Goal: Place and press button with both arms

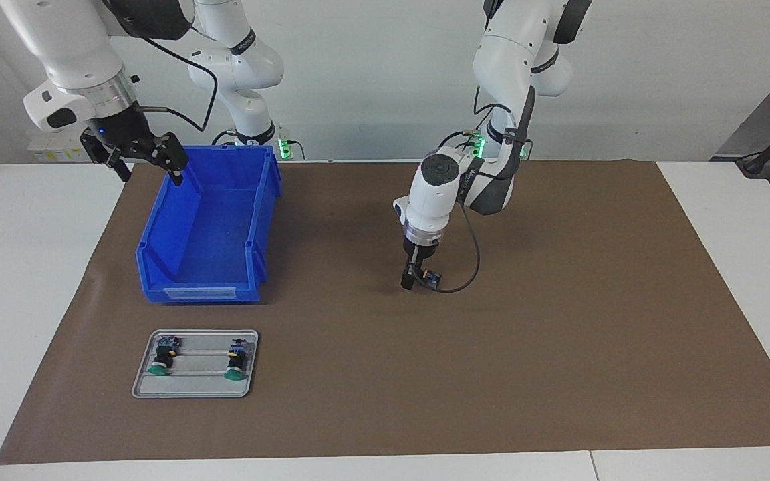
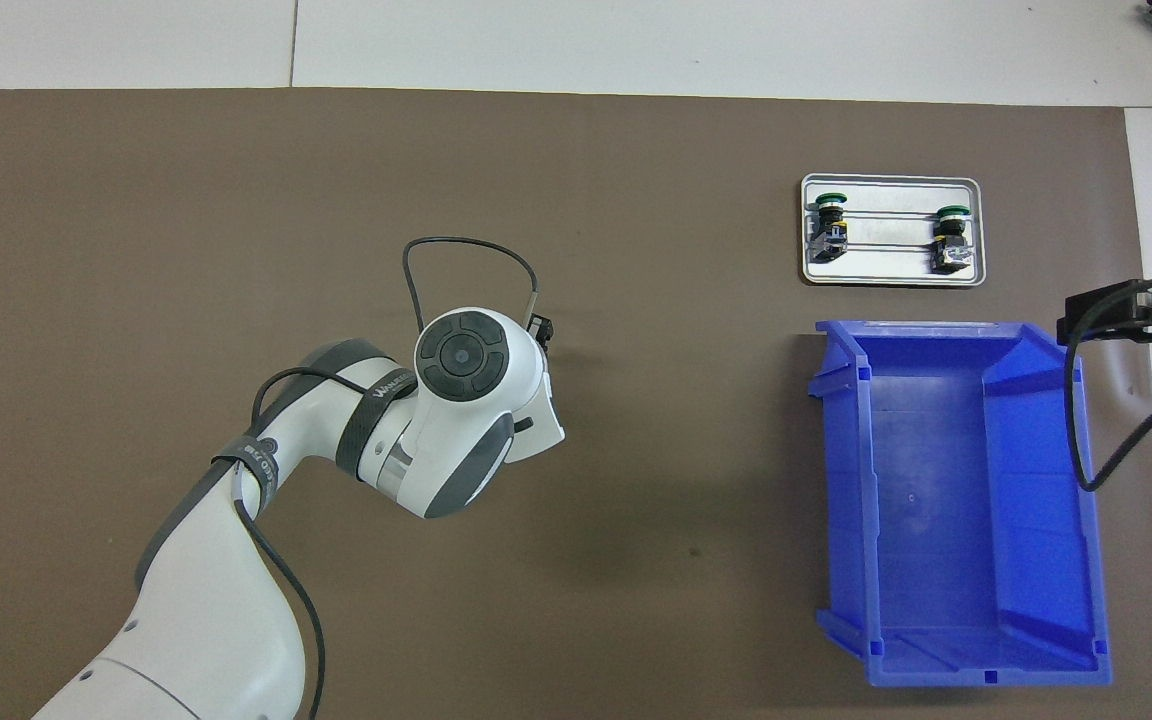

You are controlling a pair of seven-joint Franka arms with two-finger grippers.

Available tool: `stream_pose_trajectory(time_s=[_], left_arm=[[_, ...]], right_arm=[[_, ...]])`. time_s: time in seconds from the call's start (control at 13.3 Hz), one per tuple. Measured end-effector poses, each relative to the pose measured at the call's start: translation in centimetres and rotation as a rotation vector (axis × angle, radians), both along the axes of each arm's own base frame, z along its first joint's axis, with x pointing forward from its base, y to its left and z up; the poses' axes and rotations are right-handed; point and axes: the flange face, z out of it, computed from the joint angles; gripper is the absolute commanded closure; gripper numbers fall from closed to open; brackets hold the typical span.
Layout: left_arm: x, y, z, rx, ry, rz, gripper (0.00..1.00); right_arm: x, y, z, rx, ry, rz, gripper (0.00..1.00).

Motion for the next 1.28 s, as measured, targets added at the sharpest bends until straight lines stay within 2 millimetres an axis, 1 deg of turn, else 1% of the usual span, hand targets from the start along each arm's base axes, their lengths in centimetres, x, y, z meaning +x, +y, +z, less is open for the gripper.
stream_pose_trajectory(time_s=[0.53,0.6,0.68,0.75,1.28], left_arm=[[0.18,0.46,-0.21,0.009,-0.003,-0.044,0.29],[0.11,0.50,-0.33,0.010,-0.002,-0.050,0.30],[0.07,0.53,-0.41,0.011,-0.002,-0.059,0.33],[0.04,0.55,-0.49,0.011,-0.006,-0.070,0.39],[-0.04,0.65,-0.65,0.011,-0.009,-0.083,0.56]], right_arm=[[0.00,0.00,0.00,0.000,0.000,0.000,0.00],[0.00,0.00,0.00,0.000,0.000,0.000,0.00],[0.00,0.00,0.00,0.000,0.000,0.000,0.00],[0.00,0.00,0.00,0.000,0.000,0.000,0.00],[0.00,0.00,0.00,0.000,0.000,0.000,0.00]])
